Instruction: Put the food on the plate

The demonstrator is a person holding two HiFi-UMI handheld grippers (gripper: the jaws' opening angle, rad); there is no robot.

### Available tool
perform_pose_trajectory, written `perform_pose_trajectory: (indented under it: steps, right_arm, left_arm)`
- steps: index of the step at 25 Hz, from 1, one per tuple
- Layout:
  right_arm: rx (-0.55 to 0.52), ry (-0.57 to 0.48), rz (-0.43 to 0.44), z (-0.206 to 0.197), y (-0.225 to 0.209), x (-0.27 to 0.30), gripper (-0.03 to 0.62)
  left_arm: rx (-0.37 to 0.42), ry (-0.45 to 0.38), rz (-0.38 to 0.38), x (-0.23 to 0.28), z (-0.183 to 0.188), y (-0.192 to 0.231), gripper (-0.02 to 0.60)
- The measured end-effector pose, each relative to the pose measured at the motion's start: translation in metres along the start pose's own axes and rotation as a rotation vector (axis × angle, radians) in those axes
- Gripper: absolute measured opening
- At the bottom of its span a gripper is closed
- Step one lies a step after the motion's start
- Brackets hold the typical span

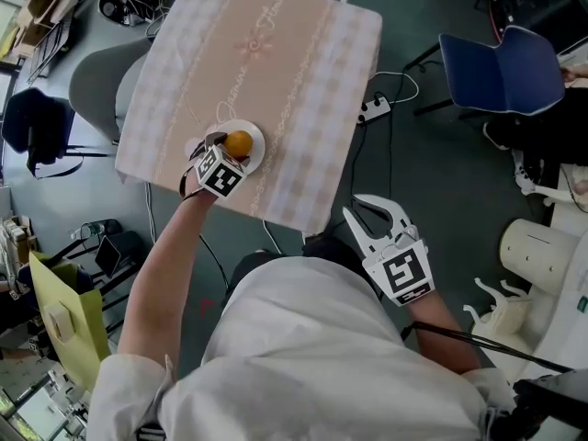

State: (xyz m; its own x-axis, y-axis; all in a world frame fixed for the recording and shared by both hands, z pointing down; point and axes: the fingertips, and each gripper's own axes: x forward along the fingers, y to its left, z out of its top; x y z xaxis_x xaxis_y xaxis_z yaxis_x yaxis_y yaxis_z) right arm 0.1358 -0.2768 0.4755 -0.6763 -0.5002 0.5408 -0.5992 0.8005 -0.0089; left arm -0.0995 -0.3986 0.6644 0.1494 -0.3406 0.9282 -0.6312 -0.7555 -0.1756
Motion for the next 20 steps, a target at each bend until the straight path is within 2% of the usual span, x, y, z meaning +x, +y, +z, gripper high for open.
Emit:
perform_pose_trajectory:
  steps: [11, 20]
  right_arm:
    - [-0.002, -0.012, 0.013, 0.002, -0.001, 0.007, 0.064]
    - [-0.025, -0.015, 0.027, 0.008, 0.013, 0.012, 0.064]
  left_arm:
    - [-0.009, -0.013, -0.005, -0.002, 0.0, -0.003, 0.35]
    - [-0.038, -0.077, -0.019, -0.024, -0.003, -0.01, 0.368]
